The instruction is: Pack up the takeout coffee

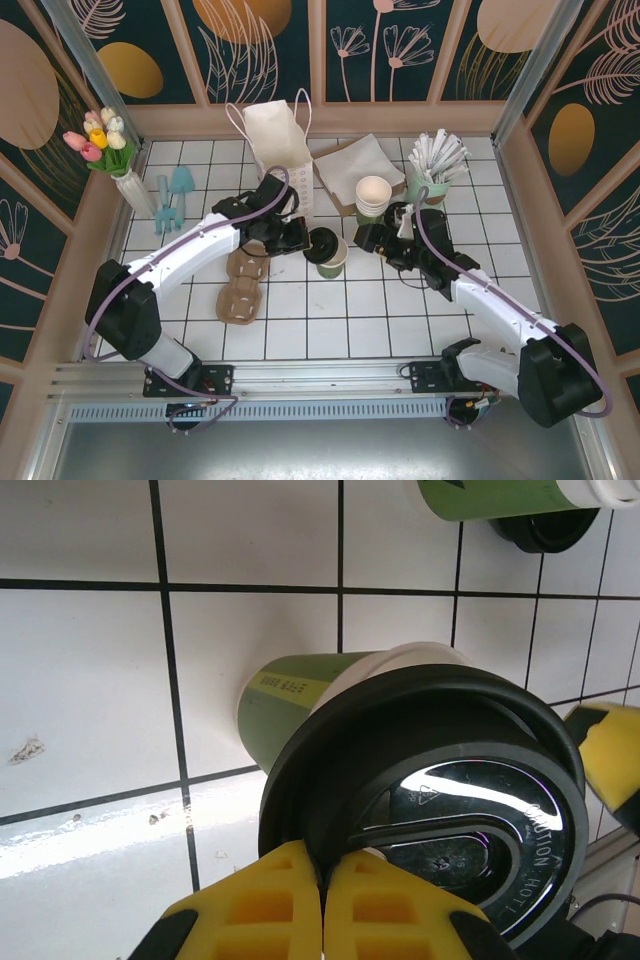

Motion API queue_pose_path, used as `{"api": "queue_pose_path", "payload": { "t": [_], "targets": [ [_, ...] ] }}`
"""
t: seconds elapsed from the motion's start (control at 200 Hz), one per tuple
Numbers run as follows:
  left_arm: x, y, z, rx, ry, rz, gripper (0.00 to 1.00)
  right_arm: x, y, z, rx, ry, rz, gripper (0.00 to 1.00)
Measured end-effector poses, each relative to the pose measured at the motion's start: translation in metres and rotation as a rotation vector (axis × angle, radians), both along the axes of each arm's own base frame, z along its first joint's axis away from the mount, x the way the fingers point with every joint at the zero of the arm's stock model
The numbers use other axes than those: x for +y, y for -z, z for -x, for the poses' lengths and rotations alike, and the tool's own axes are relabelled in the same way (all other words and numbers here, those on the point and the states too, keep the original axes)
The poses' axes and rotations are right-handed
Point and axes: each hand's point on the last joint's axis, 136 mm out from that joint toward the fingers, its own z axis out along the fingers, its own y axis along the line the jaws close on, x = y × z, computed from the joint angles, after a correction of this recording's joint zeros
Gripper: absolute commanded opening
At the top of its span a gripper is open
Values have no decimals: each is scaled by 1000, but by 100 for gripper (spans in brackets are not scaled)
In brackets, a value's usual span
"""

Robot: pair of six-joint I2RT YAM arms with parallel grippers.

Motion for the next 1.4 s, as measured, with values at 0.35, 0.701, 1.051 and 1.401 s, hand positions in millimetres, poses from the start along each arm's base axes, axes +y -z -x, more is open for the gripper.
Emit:
{"api": "queue_pose_path", "payload": {
  "t": [0.35,0.701,1.051,1.401],
  "targets": [
    [-17,2,-9,15,31,-37,0,18,5,2,47,-77,-80,95],
    [-12,10,-8,38,45,-93,0,25,6,3,64,-118,-112,95],
    [-17,16,-8,52,54,-100,0,33,13,6,92,-149,-126,94],
    [-23,5,-13,28,56,-81,0,43,15,10,102,-185,-129,94]
  ]
}}
